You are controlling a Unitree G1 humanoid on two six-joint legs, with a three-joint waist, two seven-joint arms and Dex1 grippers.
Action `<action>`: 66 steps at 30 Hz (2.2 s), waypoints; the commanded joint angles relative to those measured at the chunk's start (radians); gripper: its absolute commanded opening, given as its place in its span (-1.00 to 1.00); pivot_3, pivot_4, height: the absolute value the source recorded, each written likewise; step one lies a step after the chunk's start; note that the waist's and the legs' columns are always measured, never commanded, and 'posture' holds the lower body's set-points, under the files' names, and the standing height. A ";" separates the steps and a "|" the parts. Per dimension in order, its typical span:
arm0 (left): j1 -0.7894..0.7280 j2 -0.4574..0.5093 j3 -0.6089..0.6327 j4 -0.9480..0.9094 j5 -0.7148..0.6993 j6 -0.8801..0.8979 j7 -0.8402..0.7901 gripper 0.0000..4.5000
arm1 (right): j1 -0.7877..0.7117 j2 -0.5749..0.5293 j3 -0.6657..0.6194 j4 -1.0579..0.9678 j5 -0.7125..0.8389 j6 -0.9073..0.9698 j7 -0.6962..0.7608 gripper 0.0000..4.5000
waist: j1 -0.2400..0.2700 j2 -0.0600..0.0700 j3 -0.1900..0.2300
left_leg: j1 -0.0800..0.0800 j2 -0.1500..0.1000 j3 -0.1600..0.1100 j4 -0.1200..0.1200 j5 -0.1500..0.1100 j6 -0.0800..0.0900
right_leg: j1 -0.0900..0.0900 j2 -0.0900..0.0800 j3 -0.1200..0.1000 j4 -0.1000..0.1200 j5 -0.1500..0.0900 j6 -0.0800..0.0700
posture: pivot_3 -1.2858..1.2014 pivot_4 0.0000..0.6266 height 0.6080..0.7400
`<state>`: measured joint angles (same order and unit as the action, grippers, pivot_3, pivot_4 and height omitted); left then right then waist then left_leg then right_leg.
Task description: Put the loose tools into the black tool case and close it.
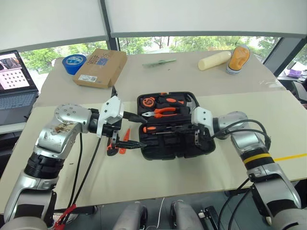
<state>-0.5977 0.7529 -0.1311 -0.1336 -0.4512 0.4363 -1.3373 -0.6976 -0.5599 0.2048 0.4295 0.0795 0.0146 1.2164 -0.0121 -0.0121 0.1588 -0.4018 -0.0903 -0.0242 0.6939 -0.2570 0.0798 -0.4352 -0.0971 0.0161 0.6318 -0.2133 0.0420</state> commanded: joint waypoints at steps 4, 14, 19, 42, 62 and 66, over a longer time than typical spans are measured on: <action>0.120 0.045 0.134 -0.126 -0.021 0.092 0.157 1.00 | 0.042 -0.092 -0.148 -0.368 0.212 0.302 0.013 -0.74 | 0.000 0.001 0.000 | -0.008 0.000 0.000 0.000 0.000 -0.001 | -0.009 0.000 0.000 0.003 0.000 0.000 | 0.03 -0.52 0.97; 0.787 0.140 0.663 -0.417 -0.015 0.261 0.295 1.00 | 0.284 -0.293 -0.337 -0.785 0.482 0.562 0.024 0.68 | -0.002 0.000 0.001 | -0.001 0.002 0.000 -0.005 -0.004 0.000 | -0.004 -0.004 0.000 -0.001 0.000 0.000 | 0.03 -0.52 0.97; 0.949 0.149 0.771 -0.449 -0.004 0.245 0.285 1.00 | 0.333 -0.293 -0.343 -0.840 0.501 0.567 -0.028 0.95 | 0.022 0.000 0.001 | 0.003 0.002 0.000 -0.006 -0.010 -0.002 | -0.002 -0.009 -0.002 -0.005 0.000 -0.004 | 0.03 -0.52 0.97; -0.248 -0.008 -0.045 -0.059 -0.218 1.178 0.869 1.00 | 0.358 -0.245 -0.244 -0.920 0.449 0.495 -0.163 0.95 | 0.022 -0.007 0.002 | -0.004 0.001 0.000 -0.001 0.000 -0.003 | -0.006 0.002 -0.003 0.001 0.003 -0.004 | 0.03 -0.52 0.97; -0.203 -0.087 -0.195 -0.009 -0.312 1.178 1.056 -0.23 | 0.413 -0.244 -0.282 -0.966 0.476 0.504 -0.234 1.00 | 0.026 -0.007 0.002 | -0.003 0.001 -0.001 0.000 0.000 -0.004 | -0.005 0.000 -0.001 0.000 0.003 -0.004 | 0.03 -0.52 0.97; -0.206 -0.092 -0.191 0.008 -0.289 1.178 1.064 -0.83 | 0.407 -0.247 -0.286 -0.959 0.476 0.506 -0.230 1.00 | 0.028 -0.007 0.002 | -0.002 0.000 -0.001 0.000 0.000 -0.004 | -0.004 0.000 -0.002 0.000 0.003 -0.004 | 0.03 -0.52 0.97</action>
<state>-0.8203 0.6697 -0.3024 -0.1407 -0.7424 1.5987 -0.2720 -0.2760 -0.7975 -0.0496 -0.5097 0.5343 0.5298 0.9890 0.0160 -0.0186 0.1608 -0.4038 -0.0899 -0.0252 0.6937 -0.2567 0.0762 -0.4386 -0.0970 0.0144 0.6318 -0.2100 0.0379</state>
